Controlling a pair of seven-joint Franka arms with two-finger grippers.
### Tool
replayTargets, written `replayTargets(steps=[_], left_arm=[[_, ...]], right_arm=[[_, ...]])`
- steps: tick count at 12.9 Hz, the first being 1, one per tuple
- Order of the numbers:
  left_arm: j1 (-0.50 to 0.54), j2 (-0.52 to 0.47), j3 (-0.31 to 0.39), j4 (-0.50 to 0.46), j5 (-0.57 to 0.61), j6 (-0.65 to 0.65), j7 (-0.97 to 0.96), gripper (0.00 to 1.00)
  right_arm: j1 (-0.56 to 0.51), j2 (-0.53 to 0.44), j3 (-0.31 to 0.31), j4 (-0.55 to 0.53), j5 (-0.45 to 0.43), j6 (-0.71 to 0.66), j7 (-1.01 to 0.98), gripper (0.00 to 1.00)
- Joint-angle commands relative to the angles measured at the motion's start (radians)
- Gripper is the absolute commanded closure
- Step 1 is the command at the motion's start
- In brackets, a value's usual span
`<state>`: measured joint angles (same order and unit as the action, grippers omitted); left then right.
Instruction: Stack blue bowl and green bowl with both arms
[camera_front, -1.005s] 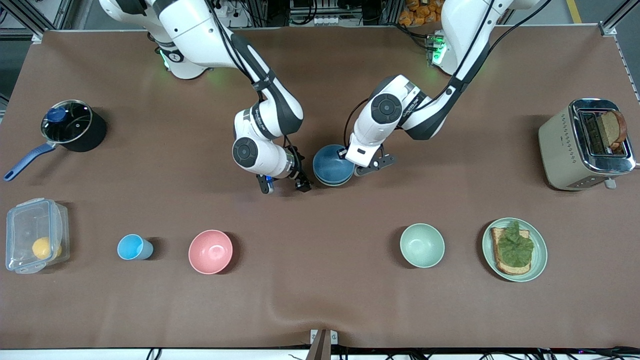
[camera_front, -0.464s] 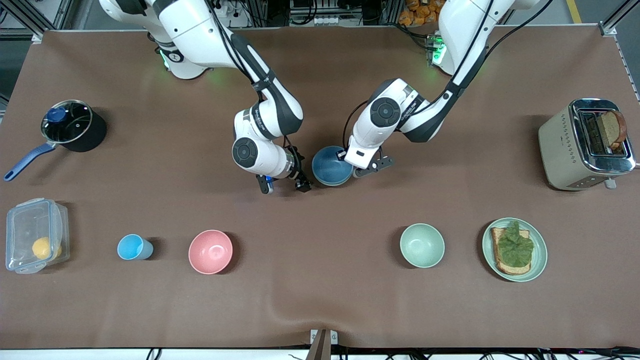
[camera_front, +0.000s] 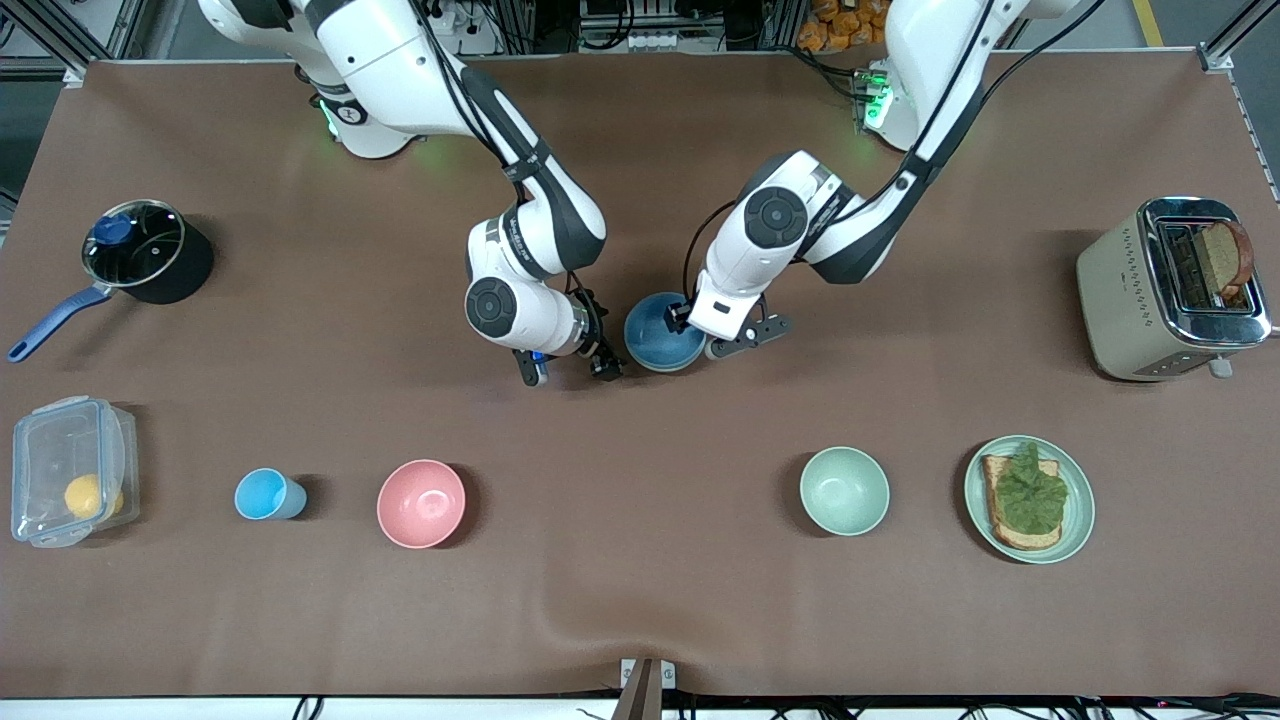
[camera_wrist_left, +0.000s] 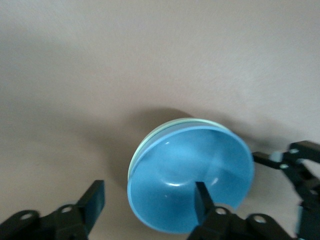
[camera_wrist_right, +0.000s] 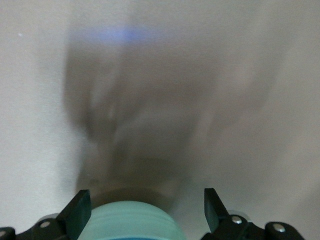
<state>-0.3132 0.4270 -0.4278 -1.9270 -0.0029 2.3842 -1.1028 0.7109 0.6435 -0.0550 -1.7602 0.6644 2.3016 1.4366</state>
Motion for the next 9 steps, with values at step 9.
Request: replayTargets(steps=[9], left_arm=[[0.318,-0.260,0.009,0.373,-0.011,-0.659,0.338,0.00]], right_arm=[[-0.036,-0.229,-0.199,-0.016,-0.298,-0.480,-0.135,0.00]])
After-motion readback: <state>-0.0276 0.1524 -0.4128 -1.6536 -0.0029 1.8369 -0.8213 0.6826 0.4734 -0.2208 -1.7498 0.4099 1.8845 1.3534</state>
